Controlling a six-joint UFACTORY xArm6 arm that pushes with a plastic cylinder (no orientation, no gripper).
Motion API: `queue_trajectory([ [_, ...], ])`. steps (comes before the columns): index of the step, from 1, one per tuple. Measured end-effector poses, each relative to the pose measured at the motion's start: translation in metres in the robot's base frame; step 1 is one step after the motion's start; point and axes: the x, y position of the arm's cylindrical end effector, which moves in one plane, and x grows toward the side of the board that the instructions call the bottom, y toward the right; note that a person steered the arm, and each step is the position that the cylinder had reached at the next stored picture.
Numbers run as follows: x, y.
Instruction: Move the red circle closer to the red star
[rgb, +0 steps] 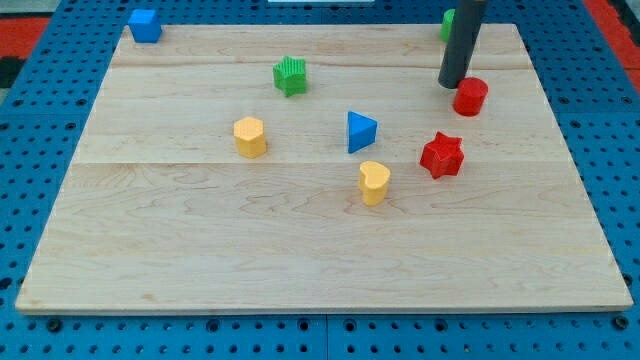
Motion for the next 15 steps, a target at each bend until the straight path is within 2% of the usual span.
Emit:
queue_trajectory([
  [2, 0.018, 0.003],
  [6, 0.006, 0.033],
  [9, 0.046, 0.033],
  [15, 0.090, 0.033],
])
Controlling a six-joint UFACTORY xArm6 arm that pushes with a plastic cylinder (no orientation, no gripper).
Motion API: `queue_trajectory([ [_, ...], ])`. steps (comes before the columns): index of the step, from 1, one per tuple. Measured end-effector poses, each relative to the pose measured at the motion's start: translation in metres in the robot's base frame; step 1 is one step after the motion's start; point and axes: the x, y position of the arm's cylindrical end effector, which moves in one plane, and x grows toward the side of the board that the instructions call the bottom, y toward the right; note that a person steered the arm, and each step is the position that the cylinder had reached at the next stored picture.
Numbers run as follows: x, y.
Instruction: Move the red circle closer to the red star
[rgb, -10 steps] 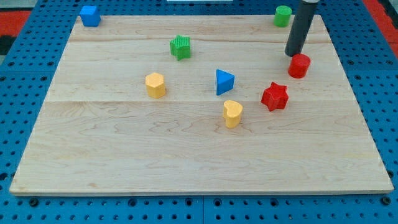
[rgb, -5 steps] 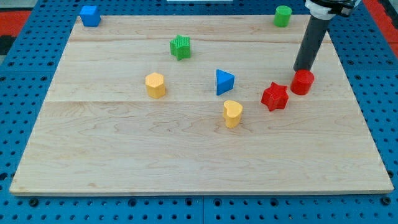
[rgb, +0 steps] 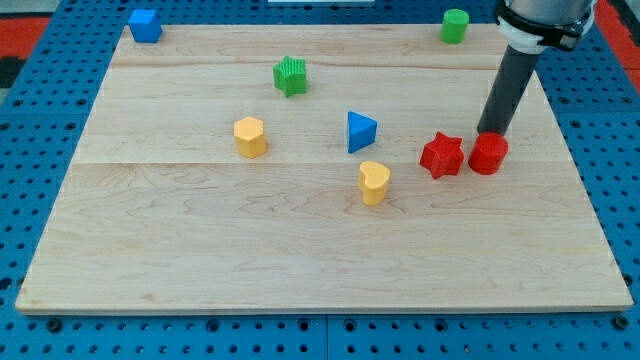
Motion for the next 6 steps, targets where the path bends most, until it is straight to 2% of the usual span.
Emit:
queue_trajectory([
  [5, 0.066, 0.000],
  [6, 0.068, 0.000],
])
